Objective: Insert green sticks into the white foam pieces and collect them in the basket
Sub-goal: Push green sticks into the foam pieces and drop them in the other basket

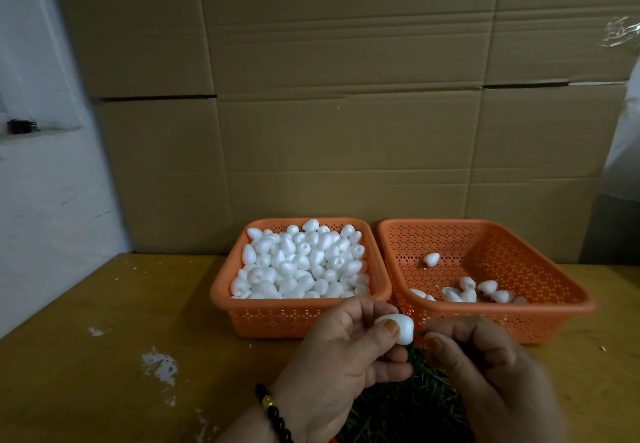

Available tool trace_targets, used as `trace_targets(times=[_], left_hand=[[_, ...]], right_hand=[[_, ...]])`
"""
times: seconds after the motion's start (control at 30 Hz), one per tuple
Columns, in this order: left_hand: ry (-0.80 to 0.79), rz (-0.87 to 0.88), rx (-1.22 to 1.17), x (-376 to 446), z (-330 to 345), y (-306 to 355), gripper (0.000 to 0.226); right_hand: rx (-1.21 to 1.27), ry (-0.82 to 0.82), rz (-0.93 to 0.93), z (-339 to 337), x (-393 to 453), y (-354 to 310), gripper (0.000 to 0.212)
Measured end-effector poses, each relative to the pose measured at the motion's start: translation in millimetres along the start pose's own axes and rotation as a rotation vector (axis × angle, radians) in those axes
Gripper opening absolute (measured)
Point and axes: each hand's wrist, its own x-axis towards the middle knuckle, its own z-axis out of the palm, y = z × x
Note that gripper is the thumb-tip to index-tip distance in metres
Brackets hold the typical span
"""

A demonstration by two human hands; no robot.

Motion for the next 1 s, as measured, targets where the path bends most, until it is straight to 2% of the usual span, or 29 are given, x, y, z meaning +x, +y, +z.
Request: trace_targets(times=[0.4,0.5,0.7,0.87,1.0], left_hand=[[0.025,-0.006,0.017,0,1,0,0.036],[0.025,-0.023,-0.029,0,0,1,0.036],[-0.023,-0.109,-0.252,0,-2,7,0.032],[-0.058,-0.237,-0.606,0,-4,15,0.032],[-0.024,-0.289,-0.767,3,-9,14,0.05]], right_hand=[[0.013,-0.037,0.029,1,-1,6,0.014],[0.098,-0.031,0.069,3,-2,7,0.021],[0.193,-0.052,0.124,4,-4,9,0.038],[0.18,-0.068,0.122,5,-4,9,0.033],[0.183,-0.057,0.125,6,-5,11,0.034]])
